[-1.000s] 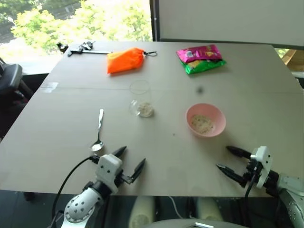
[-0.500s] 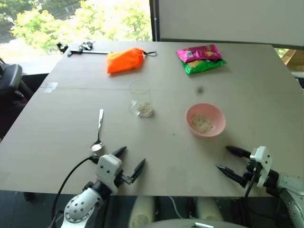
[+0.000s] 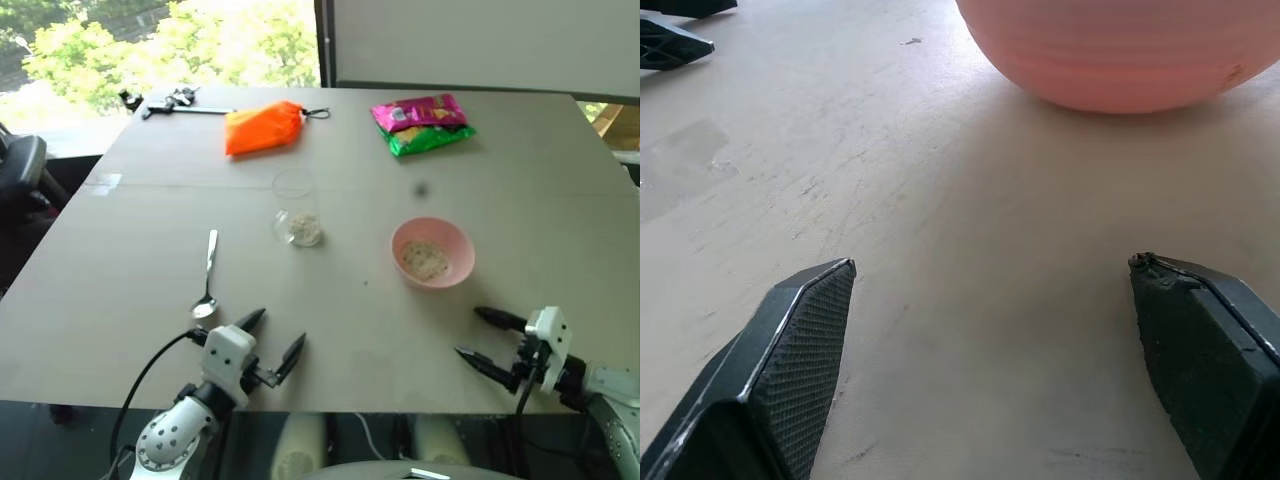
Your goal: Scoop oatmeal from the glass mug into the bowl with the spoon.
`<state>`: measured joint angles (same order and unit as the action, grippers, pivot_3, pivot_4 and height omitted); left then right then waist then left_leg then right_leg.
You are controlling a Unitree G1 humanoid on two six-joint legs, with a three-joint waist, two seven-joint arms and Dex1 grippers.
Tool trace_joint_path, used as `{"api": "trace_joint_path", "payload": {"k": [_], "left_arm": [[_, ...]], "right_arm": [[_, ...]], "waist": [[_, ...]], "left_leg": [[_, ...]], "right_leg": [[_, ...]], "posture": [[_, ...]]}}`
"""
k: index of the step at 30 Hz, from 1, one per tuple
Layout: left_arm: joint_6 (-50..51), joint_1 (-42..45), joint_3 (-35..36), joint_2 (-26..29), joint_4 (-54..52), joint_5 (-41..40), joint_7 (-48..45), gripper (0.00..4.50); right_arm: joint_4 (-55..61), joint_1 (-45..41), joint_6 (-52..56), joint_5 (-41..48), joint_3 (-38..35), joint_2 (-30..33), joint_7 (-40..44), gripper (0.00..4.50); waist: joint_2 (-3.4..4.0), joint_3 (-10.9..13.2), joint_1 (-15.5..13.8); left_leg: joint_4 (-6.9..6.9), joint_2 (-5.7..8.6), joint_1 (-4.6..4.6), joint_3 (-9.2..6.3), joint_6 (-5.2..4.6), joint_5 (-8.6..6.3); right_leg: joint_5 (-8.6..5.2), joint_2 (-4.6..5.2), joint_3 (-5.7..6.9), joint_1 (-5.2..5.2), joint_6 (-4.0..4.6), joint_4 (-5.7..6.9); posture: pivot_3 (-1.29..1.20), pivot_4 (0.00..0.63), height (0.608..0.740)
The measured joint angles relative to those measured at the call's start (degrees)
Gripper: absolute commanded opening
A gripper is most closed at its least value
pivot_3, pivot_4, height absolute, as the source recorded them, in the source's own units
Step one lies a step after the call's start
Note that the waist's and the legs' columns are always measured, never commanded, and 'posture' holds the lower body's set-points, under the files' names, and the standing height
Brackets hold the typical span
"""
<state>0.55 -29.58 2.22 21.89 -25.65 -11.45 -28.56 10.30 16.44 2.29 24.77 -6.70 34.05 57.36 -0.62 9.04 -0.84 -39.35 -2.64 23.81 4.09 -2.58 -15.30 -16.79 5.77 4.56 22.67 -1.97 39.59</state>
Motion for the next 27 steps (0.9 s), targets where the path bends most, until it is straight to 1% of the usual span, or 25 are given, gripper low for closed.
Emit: {"api": "trace_joint_path", "payload": {"k": [4, 7, 9, 11, 13, 16, 20, 23, 27], "left_arm": [[0.24, 0.35, 1.68, -1.20, -1.48, -3.56, 0.15, 4.50], [1.88, 3.05, 5.00, -1.29, -5.25, -6.10, 2.29, 4.50], [4.08, 6.20, 6.90, -1.35, -7.83, -6.83, 4.65, 4.50], [8.51, 9.45, 8.54, -1.39, -9.76, -7.23, 7.96, 4.50], [15.44, 12.56, 10.51, -1.28, -10.49, -7.31, 12.42, 4.50], [22.70, 13.89, 12.20, -1.08, -10.84, -7.09, 16.54, 4.50], [31.78, 16.95, 17.02, 0.94, -10.78, -6.75, 20.38, 4.50], [36.22, 17.98, 20.10, 1.56, -10.55, -7.05, 21.34, 4.50], [42.00, 19.83, 21.87, 1.97, -7.54, -8.09, 21.40, 4.50]], "right_arm": [[2.93, 0.19, 2.02, 0.80, 1.93, 1.70, 1.75, 4.41], [10.31, -0.28, 7.97, 5.14, 4.68, 3.41, 3.14, 4.41], [16.42, -3.36, 12.97, 9.55, 5.77, 4.24, 2.68, 4.41], [21.24, -7.41, 17.30, 12.79, 6.45, 5.18, 1.49, 4.41], [24.65, -11.95, 21.49, 15.48, 6.90, 5.50, -0.86, 4.41], [25.96, -15.19, 25.50, 17.58, 7.27, 5.54, -3.27, 4.41], [27.41, -21.82, 29.95, 18.30, 8.40, 6.70, -5.70, 4.41], [28.11, -22.93, 30.55, 18.34, 8.61, 7.33, -5.82, 4.41], [28.08, -22.66, 30.44, 16.74, 9.20, 7.84, -5.23, 4.41]], "waist": [[-0.10, 0.09, -0.01], [-0.02, 0.17, -0.04], [-0.03, 0.17, 0.02], [-0.12, 0.22, 0.01], [-0.25, 0.27, -0.03], [-0.35, 0.33, -0.03], [-0.44, 0.41, -0.02], [-0.47, 0.43, -0.09], [-0.54, 0.46, -0.10]], "left_leg": [[0.00, -0.02, 0.06, -0.02, 0.00, 0.00], [0.00, -0.03, 0.06, -0.05, 0.00, 0.01], [-0.02, -0.03, 0.04, -0.05, 0.00, 0.01], [-0.04, -0.02, 0.03, -0.05, 0.00, 0.01], [-0.03, -0.01, 0.07, -0.06, 0.00, 0.01], [-0.02, 0.02, 0.12, -0.06, 0.00, 0.01], [-0.02, 0.01, 0.14, -0.10, 0.01, 0.01], [-0.02, 0.03, 0.13, -0.11, 0.01, 0.01], [-0.02, 0.05, 0.13, -0.12, 0.02, 0.02]], "right_leg": [[0.08, 0.00, 0.00, 0.03, -0.12, 0.00], [0.11, 0.01, -0.05, 0.00, -0.17, 0.02], [0.12, 0.00, -0.02, -0.01, -0.18, 0.03], [0.12, -0.02, 0.02, -0.02, -0.18, 0.03], [0.12, -0.14, 0.05, -0.05, -0.19, 0.02], [0.13, -0.28, 0.03, -0.04, -0.19, 0.02], [0.13, -0.29, 0.09, -0.03, -0.19, 0.03], [0.13, -0.25, 0.10, -0.04, -0.19, 0.03], [0.14, -0.20, 0.11, -0.05, -0.19, 0.03]], "posture": [[0.00, 0.150, 0.696], [0.00, 0.150, 0.696], [0.00, 0.150, 0.696], [0.00, 0.150, 0.696], [0.00, 0.150, 0.696], [0.00, 0.150, 0.696], [0.00, 0.150, 0.696], [0.00, 0.150, 0.696], [0.00, 0.150, 0.696]]}}
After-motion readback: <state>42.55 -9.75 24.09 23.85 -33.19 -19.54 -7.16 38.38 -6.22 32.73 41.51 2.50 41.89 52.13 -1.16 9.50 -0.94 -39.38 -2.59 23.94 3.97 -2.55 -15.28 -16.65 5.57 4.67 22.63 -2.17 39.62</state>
